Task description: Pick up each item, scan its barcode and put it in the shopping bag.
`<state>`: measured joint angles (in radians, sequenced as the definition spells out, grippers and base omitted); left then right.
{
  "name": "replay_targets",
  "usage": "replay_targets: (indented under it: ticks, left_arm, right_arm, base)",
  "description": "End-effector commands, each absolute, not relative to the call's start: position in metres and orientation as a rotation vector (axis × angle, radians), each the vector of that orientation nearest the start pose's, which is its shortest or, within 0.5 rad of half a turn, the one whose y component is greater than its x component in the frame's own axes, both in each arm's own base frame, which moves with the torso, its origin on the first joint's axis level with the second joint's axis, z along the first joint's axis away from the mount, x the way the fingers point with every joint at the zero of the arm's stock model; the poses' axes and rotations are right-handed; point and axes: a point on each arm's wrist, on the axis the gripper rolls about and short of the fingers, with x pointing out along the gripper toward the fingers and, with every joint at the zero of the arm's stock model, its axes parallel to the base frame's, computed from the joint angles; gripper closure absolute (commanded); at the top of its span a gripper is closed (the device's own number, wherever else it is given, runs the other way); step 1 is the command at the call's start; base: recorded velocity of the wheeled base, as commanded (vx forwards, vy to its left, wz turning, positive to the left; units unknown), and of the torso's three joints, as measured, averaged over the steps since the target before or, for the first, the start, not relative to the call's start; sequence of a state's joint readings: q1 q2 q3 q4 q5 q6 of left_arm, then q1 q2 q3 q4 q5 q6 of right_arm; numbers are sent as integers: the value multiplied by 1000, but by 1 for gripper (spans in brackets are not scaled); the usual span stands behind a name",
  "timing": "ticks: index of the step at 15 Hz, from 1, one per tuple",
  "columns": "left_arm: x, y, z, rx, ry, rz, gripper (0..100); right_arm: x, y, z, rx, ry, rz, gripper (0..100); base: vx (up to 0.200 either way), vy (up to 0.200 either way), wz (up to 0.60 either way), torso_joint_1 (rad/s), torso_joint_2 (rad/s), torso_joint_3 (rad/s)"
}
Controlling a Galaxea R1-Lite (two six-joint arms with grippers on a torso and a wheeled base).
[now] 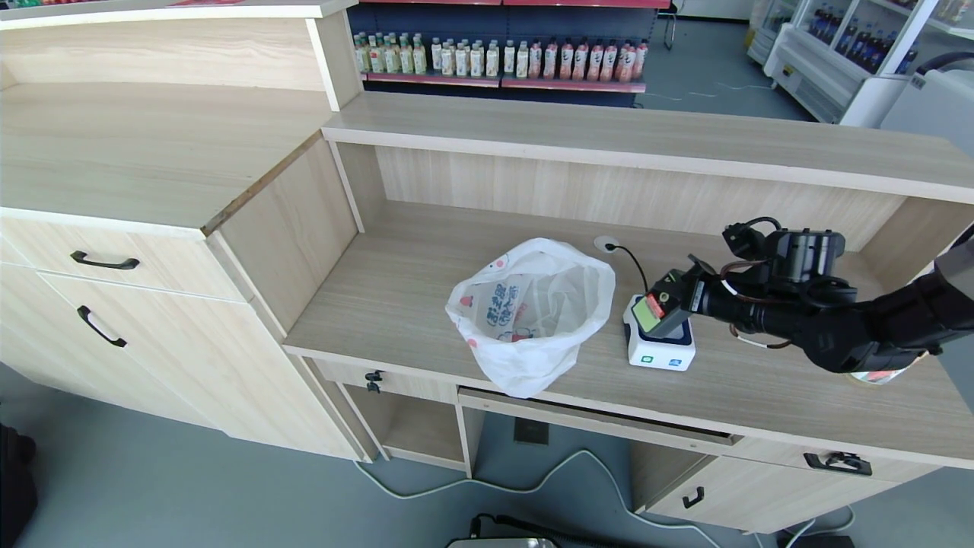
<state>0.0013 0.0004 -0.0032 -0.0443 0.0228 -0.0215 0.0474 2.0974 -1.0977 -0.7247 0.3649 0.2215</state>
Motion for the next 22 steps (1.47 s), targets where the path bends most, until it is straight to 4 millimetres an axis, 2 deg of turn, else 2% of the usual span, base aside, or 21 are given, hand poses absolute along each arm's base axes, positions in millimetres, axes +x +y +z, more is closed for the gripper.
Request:
replay_targets:
  ticks: [1,3,4,6,7,8,9,10,11,12,16,22]
  left_arm:
    - [-23,0,81,-24,-48,24,0]
    - [-23,0,81,-22,-48,24,0]
    - [-23,0,81,-24,-48,24,0]
    - [-23,0,81,-23,-48,26,0]
    - [-23,0,81,-24,-48,24,0]
    - [-23,0,81,-22,-48,24,0]
    - [-23,0,81,-24,-48,24,0]
    - [-23,0,81,-24,-48,24,0]
    - [-23,0,81,-24,-48,24,0]
    - [-23,0,81,-22,-48,24,0]
    - [-23,0,81,-22,-48,24,0]
    - [-23,0,81,-22,-48,24,0]
  right_arm:
    - [406,27,124,262,321,378,100]
    - [405,27,133,260,298,381,100]
    - [398,26,152,252,254,386,100]
    - [360,20,204,158,120,396,100]
    - [336,11,219,63,71,379,100]
    - [310,0,220,-54,55,343,100]
    - [293,-8,216,-142,56,319,100]
    - [268,-27,203,-312,63,254,100]
    - [252,-38,191,-416,78,214,100]
    - [243,-44,187,-487,84,189,100]
    - [245,-51,193,-662,16,147,100]
    - [253,-50,197,-751,-72,134,100]
  base:
    - [0,0,0,0,0,0]
    - [0,0,0,0,0,0]
    - [0,0,0,0,0,0]
    - [0,0,0,0,0,0]
    - [0,0,0,0,0,0]
    - [0,0,0,0,0,0]
    - [0,0,0,0,0,0]
    - [0,0,0,0,0,0]
    - [0,0,0,0,0,0]
    - [0,0,0,0,0,0]
    - [0,0,0,0,0,0]
    - [0,0,0,0,0,0]
